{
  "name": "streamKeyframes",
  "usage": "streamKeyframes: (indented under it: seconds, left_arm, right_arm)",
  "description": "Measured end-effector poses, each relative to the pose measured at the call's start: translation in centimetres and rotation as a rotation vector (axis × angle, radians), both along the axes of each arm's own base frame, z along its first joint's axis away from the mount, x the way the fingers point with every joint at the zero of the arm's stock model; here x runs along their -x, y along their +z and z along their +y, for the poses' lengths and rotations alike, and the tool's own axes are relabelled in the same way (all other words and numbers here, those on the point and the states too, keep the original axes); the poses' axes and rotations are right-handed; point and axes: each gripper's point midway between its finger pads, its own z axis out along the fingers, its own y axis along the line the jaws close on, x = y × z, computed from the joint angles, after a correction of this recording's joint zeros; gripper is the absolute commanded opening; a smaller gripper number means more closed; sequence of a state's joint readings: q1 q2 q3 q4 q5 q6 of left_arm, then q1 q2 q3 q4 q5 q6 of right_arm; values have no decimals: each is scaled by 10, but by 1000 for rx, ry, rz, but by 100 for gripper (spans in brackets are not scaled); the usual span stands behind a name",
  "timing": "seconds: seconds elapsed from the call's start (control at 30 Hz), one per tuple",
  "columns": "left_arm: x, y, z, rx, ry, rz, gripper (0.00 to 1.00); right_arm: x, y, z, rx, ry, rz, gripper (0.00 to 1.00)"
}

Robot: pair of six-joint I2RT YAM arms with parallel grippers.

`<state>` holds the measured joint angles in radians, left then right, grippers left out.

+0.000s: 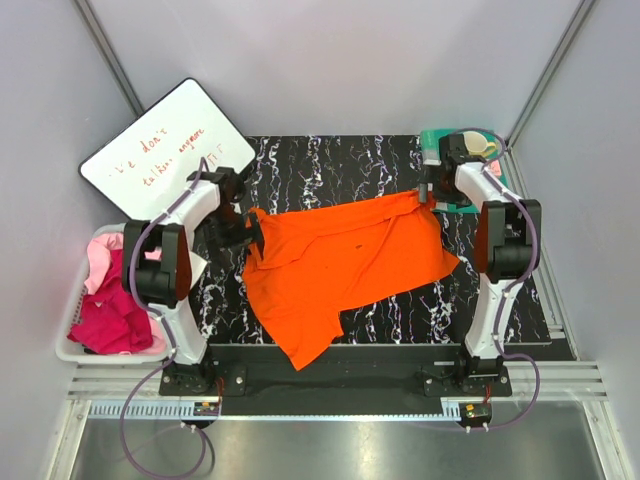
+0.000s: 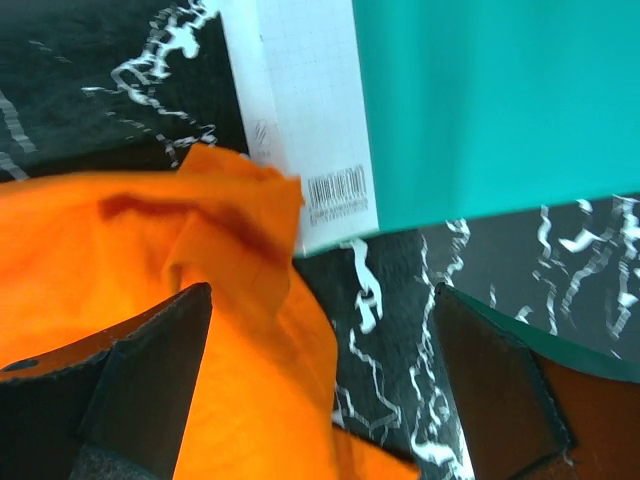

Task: Fold and stack the t-shirts
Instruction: Fold the tshirt

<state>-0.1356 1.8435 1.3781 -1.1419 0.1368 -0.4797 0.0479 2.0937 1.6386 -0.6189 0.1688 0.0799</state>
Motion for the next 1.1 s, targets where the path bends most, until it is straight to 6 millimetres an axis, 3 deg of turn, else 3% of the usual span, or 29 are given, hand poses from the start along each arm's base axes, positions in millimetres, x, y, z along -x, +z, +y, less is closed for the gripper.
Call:
streamKeyframes:
  seconds: [0.13, 0.27, 0.4, 0.5, 0.67, 0.77, 0.9, 0.93, 1.1]
  left_arm:
    - [-13, 10, 1, -8, -5, -49, 99]
    - [-40, 36, 1, -8, -11, -186, 95]
    - [-66, 56, -3, 4, -12, -287, 88]
    - [-82, 48, -5, 7, -11, -296, 84]
    - [-97, 3, -8, -1, -12, -215, 78]
    - [-100, -20, -8, -7, -11, -168, 68]
    - [-99, -30, -7, -9, -7, -141, 24]
    - [-99, -30, -7, -9, -6, -140, 1]
    - [-99, -33, -5, -21, -4, -139, 0]
  right_arm:
    - [-2, 34, 1, -13, -4, -73, 100]
    - [-6, 72, 8, -56, 4, -165, 100]
    - [-16, 91, 19, -115, 22, -220, 100]
    - [-19, 94, 26, -150, 26, -228, 100]
    - [-22, 96, 34, -194, 37, -232, 100]
    - [-22, 95, 36, -203, 43, -225, 100]
    - [-20, 93, 37, -208, 46, -214, 100]
    - [-19, 93, 37, -209, 46, -212, 100]
    - [-17, 92, 40, -225, 57, -201, 100]
